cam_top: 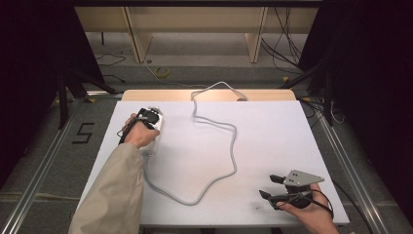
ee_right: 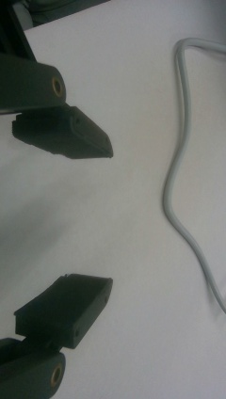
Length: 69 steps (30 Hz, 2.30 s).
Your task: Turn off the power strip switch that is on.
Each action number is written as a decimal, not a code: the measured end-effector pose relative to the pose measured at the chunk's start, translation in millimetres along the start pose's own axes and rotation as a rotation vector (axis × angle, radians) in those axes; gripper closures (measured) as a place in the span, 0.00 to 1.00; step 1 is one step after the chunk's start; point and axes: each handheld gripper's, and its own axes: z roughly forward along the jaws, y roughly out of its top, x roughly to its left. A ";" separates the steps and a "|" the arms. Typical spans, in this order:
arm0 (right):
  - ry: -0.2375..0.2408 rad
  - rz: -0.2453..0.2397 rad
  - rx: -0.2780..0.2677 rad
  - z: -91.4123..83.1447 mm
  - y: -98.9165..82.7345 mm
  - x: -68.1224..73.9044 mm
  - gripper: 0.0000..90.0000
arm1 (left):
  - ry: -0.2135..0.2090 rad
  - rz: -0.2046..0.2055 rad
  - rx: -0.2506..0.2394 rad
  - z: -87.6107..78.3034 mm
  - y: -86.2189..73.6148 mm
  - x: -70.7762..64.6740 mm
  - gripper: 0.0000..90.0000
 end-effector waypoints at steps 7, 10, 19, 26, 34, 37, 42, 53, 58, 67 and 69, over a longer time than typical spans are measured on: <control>0.000 -0.003 0.001 0.0 0.4 0.0 0.36 | 0.007 -0.002 0.003 0.5 0.4 -0.6 1.00; 0.001 -0.004 0.001 0.0 0.4 0.2 0.36 | 0.011 0.001 0.006 0.5 0.6 -1.4 1.00; 0.001 -0.004 0.001 0.6 0.5 0.4 0.36 | 0.007 -0.007 0.012 0.5 0.8 -1.4 1.00; 0.003 -0.007 0.003 0.9 0.9 0.9 0.36 | 0.005 -0.008 0.017 1.5 0.3 -3.5 1.00; 0.002 -0.008 -0.001 0.4 1.0 1.2 0.36 | -0.019 -0.026 0.015 0.2 -0.5 -3.9 1.00; 0.000 -0.005 -0.001 0.1 1.0 0.8 0.36 | 0.017 -0.011 0.019 0.4 -1.9 -2.0 1.00; 0.000 -0.004 0.001 0.6 1.1 0.7 0.36 | -0.006 -0.039 0.000 0.3 -3.6 1.9 1.00; -0.001 -0.005 0.000 0.3 1.1 0.4 0.36 | -0.011 -0.036 -0.006 0.3 -4.3 2.3 1.00; -0.001 -0.004 0.002 0.3 1.1 0.1 0.36 | -0.011 -0.021 -0.019 -3.1 -4.7 2.4 1.00; -0.003 -0.005 0.001 0.6 1.1 0.4 0.36 | -0.015 -0.031 -0.061 -5.8 -11.5 5.6 1.00; -0.003 -0.004 0.001 0.7 1.1 0.3 0.36 | -0.014 -0.028 -0.069 -7.2 -12.7 6.2 1.00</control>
